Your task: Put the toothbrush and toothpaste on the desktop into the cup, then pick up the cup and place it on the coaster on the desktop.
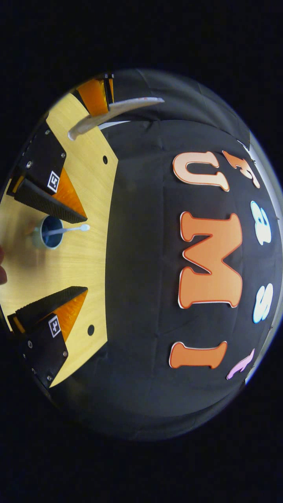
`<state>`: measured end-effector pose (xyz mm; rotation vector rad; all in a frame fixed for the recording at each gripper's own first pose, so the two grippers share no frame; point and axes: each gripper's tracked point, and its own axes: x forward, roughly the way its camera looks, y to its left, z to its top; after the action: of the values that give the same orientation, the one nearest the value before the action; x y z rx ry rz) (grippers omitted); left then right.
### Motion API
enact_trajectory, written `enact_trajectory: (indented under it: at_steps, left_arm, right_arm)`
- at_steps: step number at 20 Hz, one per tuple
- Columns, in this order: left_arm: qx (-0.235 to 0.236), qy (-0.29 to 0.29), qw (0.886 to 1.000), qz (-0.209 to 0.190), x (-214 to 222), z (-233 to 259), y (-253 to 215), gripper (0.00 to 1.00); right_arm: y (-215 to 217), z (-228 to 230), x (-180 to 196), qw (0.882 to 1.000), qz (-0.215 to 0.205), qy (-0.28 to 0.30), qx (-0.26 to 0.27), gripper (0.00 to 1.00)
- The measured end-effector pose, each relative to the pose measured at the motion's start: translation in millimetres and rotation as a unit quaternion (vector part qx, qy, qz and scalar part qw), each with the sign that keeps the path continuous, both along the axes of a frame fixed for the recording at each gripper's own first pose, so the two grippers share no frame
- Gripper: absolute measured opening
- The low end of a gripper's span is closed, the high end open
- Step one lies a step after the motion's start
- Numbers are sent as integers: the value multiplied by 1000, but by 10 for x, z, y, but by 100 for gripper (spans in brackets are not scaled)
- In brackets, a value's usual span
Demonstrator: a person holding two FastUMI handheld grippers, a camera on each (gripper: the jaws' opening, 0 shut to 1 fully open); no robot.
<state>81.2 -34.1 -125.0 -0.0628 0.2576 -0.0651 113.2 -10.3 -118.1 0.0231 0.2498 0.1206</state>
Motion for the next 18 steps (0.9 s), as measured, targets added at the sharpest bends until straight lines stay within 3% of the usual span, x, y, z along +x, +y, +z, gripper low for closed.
enact_trajectory:
  at_steps: [9,18]
  left_arm:
    - [-17,-19,999,-38,555,-334,-945,34]
    - [5,-5,999,-48,740,-956,-1427,34]
  right_arm:
    - [-831,-206,-389,999,-47,21,-9,97]
    - [-1190,-466,-499,996,-72,57,-7,97]
